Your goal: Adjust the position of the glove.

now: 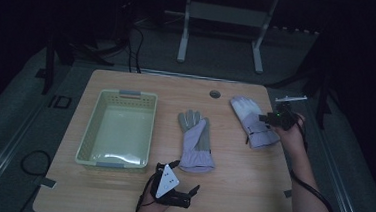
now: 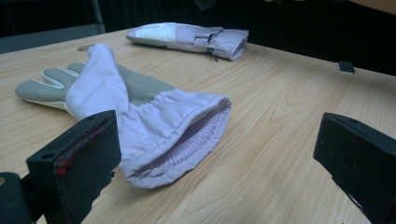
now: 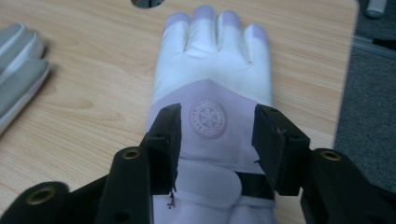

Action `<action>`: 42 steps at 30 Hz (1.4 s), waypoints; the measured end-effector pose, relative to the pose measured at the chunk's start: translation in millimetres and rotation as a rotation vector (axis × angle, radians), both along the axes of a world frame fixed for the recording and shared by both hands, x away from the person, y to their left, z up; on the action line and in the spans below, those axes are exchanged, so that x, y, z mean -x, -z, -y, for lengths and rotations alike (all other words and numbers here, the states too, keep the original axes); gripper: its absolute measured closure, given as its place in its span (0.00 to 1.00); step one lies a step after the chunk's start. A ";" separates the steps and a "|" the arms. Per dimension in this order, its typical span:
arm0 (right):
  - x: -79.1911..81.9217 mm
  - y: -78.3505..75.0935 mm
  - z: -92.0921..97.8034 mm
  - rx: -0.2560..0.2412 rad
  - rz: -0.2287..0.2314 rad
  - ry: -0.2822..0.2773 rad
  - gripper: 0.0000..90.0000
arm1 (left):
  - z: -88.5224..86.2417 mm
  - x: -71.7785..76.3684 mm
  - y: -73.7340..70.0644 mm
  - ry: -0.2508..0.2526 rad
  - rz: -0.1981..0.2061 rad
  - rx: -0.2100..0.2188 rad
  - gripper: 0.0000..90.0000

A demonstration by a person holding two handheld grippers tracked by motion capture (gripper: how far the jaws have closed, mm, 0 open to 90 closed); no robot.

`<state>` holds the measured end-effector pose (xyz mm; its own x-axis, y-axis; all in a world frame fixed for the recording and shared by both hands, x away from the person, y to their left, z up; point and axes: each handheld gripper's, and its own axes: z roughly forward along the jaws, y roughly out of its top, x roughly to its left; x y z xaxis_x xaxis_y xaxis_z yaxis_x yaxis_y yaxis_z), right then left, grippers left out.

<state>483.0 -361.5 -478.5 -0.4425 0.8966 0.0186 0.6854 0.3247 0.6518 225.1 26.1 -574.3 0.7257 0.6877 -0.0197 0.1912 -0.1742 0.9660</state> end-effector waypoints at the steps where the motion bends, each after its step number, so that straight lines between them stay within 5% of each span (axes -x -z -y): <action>1: -1.9 2.1 -1.4 0.002 -0.007 0.001 0.57 | 0.0 0.0 0.0 0.000 0.000 0.000 0.01; 14: -27.8 24.7 -6.1 -0.019 -0.065 -0.028 0.56 | 0.2 0.2 0.0 0.003 0.001 0.001 0.01; 18: -34.8 43.5 -11.3 0.068 -0.127 -0.045 0.53 | 0.2 0.2 0.0 0.002 0.001 0.000 0.01; 20: -36.5 48.2 -10.9 0.050 -0.143 -0.044 0.55 | 0.4 0.4 0.0 0.002 0.003 -0.001 0.01; 29: -39.1 47.4 -11.6 0.030 -0.181 -0.057 0.69 | 0.5 0.7 0.0 0.005 0.003 -0.001 0.01; 35: -34.9 43.5 -11.5 -0.008 -0.187 0.004 0.83 | 0.4 0.4 0.0 0.003 0.002 -0.001 0.01; 42: -22.3 28.6 -10.2 -0.044 -0.177 0.069 0.87 | 0.4 0.3 0.0 0.002 0.001 -0.001 0.01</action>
<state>505.3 -351.3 -507.0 -0.3662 0.9213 0.1307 0.8104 0.2467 0.5313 224.8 25.7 -574.3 0.7270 0.6864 -0.0181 0.1896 -0.1754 0.9661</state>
